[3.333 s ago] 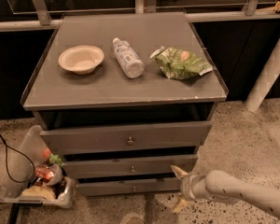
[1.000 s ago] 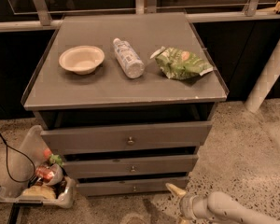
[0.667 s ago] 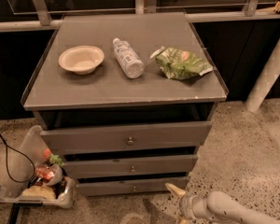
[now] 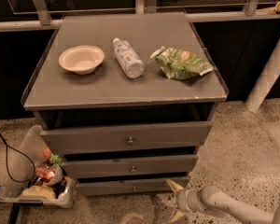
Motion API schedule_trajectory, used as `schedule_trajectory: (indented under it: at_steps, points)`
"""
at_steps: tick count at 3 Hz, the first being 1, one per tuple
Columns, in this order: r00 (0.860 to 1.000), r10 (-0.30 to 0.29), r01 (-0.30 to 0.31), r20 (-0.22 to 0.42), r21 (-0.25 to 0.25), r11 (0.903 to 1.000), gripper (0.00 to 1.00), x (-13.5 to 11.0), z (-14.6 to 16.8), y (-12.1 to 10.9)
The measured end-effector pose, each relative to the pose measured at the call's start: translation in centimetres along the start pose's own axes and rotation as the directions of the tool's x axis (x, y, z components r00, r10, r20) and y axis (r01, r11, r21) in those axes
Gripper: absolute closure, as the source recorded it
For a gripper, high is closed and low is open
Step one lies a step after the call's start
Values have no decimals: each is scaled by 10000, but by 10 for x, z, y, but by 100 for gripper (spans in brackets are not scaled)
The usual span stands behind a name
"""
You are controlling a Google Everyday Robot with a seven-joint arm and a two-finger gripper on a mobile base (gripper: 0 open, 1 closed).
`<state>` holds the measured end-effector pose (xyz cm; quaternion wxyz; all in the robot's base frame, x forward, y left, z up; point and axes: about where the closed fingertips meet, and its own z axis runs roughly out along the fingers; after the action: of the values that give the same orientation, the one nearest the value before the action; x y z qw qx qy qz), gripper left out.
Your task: Open bottom drawer
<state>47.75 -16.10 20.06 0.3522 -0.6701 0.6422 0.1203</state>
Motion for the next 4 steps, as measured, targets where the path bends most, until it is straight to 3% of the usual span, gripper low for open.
schedule_trajectory:
  at_steps: [1, 3, 4]
  points:
    - [9994, 68, -45, -340, 676, 9977, 0, 24, -8, -38]
    - [9988, 269, -238, -406, 751, 9969, 0, 30, 1, -42]
    - [9926, 1061, -1014, -598, 756, 9920, 0, 63, 46, -70]
